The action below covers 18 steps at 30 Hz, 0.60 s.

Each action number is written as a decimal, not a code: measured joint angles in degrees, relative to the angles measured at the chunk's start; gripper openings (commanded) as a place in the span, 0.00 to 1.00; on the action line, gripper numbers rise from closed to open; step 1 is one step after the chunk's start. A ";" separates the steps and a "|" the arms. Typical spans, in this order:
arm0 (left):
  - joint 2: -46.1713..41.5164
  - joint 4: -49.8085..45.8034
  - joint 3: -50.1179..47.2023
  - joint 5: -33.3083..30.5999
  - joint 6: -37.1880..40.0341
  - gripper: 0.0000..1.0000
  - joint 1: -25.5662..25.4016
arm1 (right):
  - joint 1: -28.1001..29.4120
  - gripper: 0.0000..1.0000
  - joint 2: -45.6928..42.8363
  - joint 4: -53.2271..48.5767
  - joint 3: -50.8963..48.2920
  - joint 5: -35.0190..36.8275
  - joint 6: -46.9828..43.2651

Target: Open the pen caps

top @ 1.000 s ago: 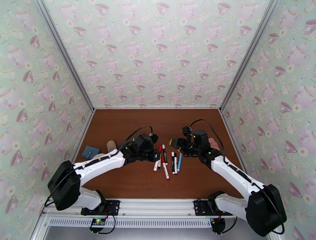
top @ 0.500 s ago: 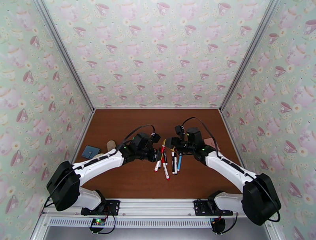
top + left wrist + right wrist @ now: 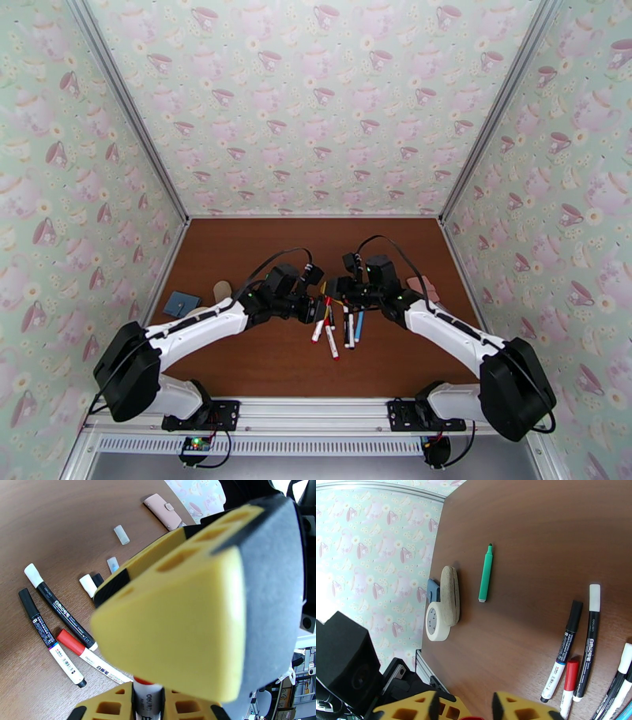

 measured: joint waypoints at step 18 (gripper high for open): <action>-0.37 1.97 -0.55 0.17 0.04 0.40 0.33 | 0.00 0.15 0.20 0.00 0.92 0.39 0.28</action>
